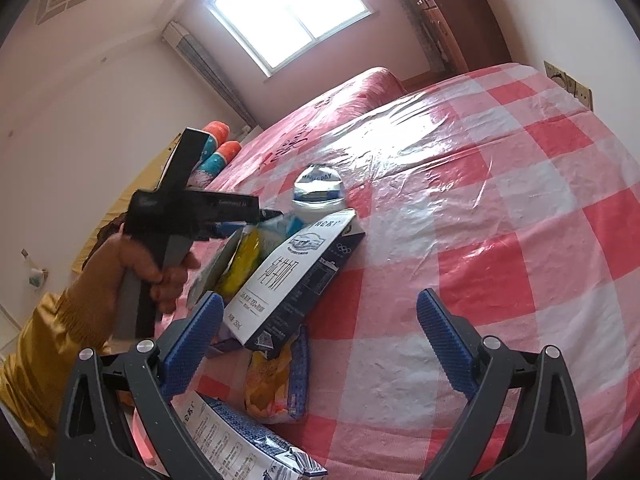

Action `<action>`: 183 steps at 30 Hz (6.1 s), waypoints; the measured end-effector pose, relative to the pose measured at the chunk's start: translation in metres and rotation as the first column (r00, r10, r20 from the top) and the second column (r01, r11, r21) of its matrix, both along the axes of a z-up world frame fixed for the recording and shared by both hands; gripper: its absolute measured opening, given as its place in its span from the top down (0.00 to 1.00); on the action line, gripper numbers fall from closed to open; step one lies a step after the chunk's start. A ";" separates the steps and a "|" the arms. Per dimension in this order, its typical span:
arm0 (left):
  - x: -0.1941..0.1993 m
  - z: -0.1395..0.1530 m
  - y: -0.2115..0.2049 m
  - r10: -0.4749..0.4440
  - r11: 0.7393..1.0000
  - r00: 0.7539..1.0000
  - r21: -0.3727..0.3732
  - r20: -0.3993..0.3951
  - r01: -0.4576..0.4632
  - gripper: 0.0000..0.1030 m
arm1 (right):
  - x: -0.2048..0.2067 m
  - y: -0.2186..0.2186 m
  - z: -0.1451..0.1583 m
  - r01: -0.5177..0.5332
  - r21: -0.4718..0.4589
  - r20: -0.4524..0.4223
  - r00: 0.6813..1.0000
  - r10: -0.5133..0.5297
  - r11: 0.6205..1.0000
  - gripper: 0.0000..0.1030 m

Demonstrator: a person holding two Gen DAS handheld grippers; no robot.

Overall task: Collect trash
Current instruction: 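Return both tools to the trash pile on the checked sheet, then lower the left tool onto the blue-green snack bag and close it, then grasp the white milk carton with right tool while left tool lifts snack bag, then carry the snack bag and milk carton to the orange bucket, open left tool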

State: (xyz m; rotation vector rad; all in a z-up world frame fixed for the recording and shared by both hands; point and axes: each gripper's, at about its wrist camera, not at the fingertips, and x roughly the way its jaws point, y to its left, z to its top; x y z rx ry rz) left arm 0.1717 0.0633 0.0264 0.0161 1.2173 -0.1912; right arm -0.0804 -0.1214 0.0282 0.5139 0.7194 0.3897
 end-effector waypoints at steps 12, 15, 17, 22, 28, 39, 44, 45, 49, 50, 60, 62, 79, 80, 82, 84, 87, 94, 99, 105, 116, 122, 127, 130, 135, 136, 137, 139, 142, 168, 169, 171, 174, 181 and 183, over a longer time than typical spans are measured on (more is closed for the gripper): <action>-0.046 0.008 -0.015 -0.015 0.999 1.000 -0.032 0.002 0.015 0.23 | 0.011 -0.003 -0.012 -0.050 0.055 -0.048 0.997 0.053 0.997 0.07; -0.050 0.008 -0.015 -0.016 0.999 1.000 -0.030 0.009 0.017 0.22 | 0.017 0.001 -0.014 -0.072 0.067 -0.057 0.996 0.076 0.995 0.07; -0.051 0.007 -0.014 -0.032 0.999 0.999 -0.041 0.016 0.033 0.20 | 0.021 0.001 -0.015 -0.084 0.093 -0.061 0.994 0.090 0.992 0.07; -0.063 0.006 -0.017 -0.071 0.994 0.997 -0.083 0.016 0.072 0.19 | 0.023 -0.003 -0.017 -0.085 0.132 -0.068 0.993 0.094 0.988 0.07; -0.081 0.013 -0.027 -0.209 0.975 0.976 -0.066 0.064 0.213 0.16 | 0.022 -0.020 -0.018 -0.022 0.133 -0.069 0.997 0.031 0.991 0.07; -0.100 0.019 -0.041 -0.366 0.929 0.922 -0.011 0.129 0.370 0.12 | 0.027 -0.023 -0.021 -0.020 0.136 -0.070 0.997 0.030 0.991 0.07; -0.097 0.015 -0.042 -0.359 0.931 0.922 -0.021 0.145 0.365 0.05 | 0.024 -0.023 -0.019 -0.019 0.135 -0.069 0.997 0.029 0.991 0.07; -0.096 0.014 -0.044 -0.359 0.930 0.921 -0.021 0.149 0.366 0.04 | 0.024 -0.023 -0.020 -0.020 0.138 -0.068 0.997 0.029 0.990 0.07; -0.088 0.010 -0.047 -0.352 0.930 0.925 -0.062 0.142 0.363 0.04 | 0.022 -0.025 -0.020 -0.016 0.148 -0.066 0.998 0.026 0.989 0.07; -0.087 0.009 -0.048 -0.353 0.929 0.925 -0.067 0.142 0.364 0.03 | 0.022 -0.025 -0.019 -0.016 0.149 -0.065 0.998 0.026 0.989 0.07; -0.087 0.004 -0.046 -0.323 0.932 0.936 -0.126 0.142 0.341 0.05 | 0.021 -0.027 -0.020 -0.014 0.151 -0.066 0.998 0.024 0.988 0.07; -0.089 0.004 -0.047 -0.312 0.935 0.938 -0.129 0.149 0.331 0.08 | 0.021 -0.027 -0.020 -0.014 0.151 -0.066 0.998 0.024 0.988 0.07; -0.108 0.007 -0.050 -0.218 0.951 0.962 -0.188 0.166 0.247 0.36 | 0.019 -0.029 -0.019 0.011 0.123 -0.071 0.997 -0.002 0.992 0.07; -0.109 0.007 -0.050 -0.219 0.948 0.962 -0.195 0.164 0.250 0.36 | 0.019 -0.029 -0.019 0.011 0.119 -0.072 0.997 -0.003 0.993 0.07; -0.113 0.007 -0.052 -0.232 0.945 0.959 -0.195 0.165 0.262 0.36 | 0.018 -0.028 -0.017 0.021 0.078 -0.076 0.997 -0.015 0.997 0.07; -0.115 0.007 -0.055 -0.241 0.943 0.956 -0.190 0.166 0.271 0.36 | 0.017 -0.026 -0.016 0.042 0.004 -0.081 0.996 -0.041 0.999 0.07; -0.111 0.007 -0.059 -0.245 0.942 0.955 -0.191 0.167 0.275 0.36 | 0.015 -0.027 -0.014 0.070 -0.103 -0.089 0.993 -0.080 0.992 0.07; -0.099 0.008 -0.075 -0.244 0.948 0.954 -0.163 0.172 0.272 0.30 | 0.012 -0.034 -0.015 0.120 -0.222 -0.113 0.983 -0.148 0.968 0.07; -0.103 0.012 -0.071 -0.145 0.974 0.976 -0.147 0.162 0.169 0.24 | 0.007 -0.016 -0.007 0.075 -0.226 -0.085 0.992 -0.097 0.971 0.07; -0.125 0.037 -0.057 -0.021 0.985 0.978 -0.166 0.206 0.056 0.23 | 0.012 0.007 -0.012 0.079 -0.243 -0.102 0.989 -0.106 0.967 0.07; -0.131 0.031 -0.062 0.078 0.949 0.995 -0.309 0.057 -0.056 0.22 | 0.008 -0.018 -0.018 0.114 -0.379 -0.143 0.973 -0.180 0.918 0.05; -0.122 0.016 -0.069 0.160 0.936 0.987 -0.320 0.022 -0.145 0.22 | 0.003 -0.047 -0.017 0.170 -0.368 -0.138 0.962 -0.234 0.914 0.05; -0.110 0.003 -0.083 0.210 0.942 0.977 -0.275 0.039 -0.191 0.22 | 0.001 -0.050 -0.011 0.174 -0.305 -0.080 0.975 -0.207 0.936 0.05; -0.103 -0.003 -0.087 0.240 0.943 0.969 -0.249 0.054 -0.219 0.22 | 0.007 -0.045 -0.014 0.149 -0.296 -0.078 0.981 -0.179 0.943 0.05; -0.097 -0.005 -0.091 0.238 0.951 0.969 -0.219 0.073 -0.217 0.33 | 0.018 -0.038 -0.019 0.110 -0.296 -0.086 0.986 -0.141 0.949 0.05; -0.096 -0.006 -0.091 0.241 0.953 0.968 -0.207 0.077 -0.220 0.41 | 0.019 -0.038 -0.018 0.109 -0.292 -0.081 0.987 -0.138 0.950 0.05; -0.096 -0.007 -0.090 0.241 0.955 0.967 -0.200 0.084 -0.221 0.50 | 0.019 -0.037 -0.018 0.106 -0.289 -0.080 0.988 -0.135 0.951 0.05; -0.097 -0.008 -0.087 0.234 0.955 0.967 -0.208 0.097 -0.210 0.53 | 0.019 -0.035 -0.020 0.102 -0.289 -0.083 0.988 -0.131 0.952 0.06; -0.098 -0.009 -0.084 0.223 0.955 0.969 -0.222 0.109 -0.195 0.55 | 0.016 -0.033 -0.018 0.107 -0.290 -0.067 0.989 -0.132 0.951 0.19; -0.163 0.023 -0.036 0.067 0.893 0.987 -0.451 0.144 0.005 0.62 | 0.015 -0.037 -0.018 0.108 -0.262 -0.063 0.990 -0.128 0.959 0.47; -0.164 0.023 -0.034 0.067 0.889 0.986 -0.459 0.150 0.009 0.62 | 0.015 -0.036 -0.018 0.111 -0.267 -0.062 0.989 -0.132 0.957 0.47; -0.167 0.025 -0.027 0.066 0.872 0.986 -0.490 0.155 0.019 0.62 | 0.012 -0.037 -0.017 0.124 -0.267 -0.057 0.988 -0.144 0.956 0.47; -0.169 0.025 -0.018 0.068 0.845 0.985 -0.535 0.158 0.027 0.62 | 0.009 -0.043 -0.016 0.140 -0.223 -0.055 0.986 -0.155 0.965 0.47; -0.179 0.038 0.001 0.069 0.796 0.978 -0.602 0.196 0.064 0.62 | -0.003 -0.054 -0.005 0.179 -0.119 -0.052 0.981 -0.186 0.977 0.47; -0.181 0.043 0.007 0.073 0.784 0.976 -0.617 0.206 0.072 0.62 | -0.006 -0.056 -0.001 0.185 -0.089 -0.054 0.980 -0.190 0.979 0.47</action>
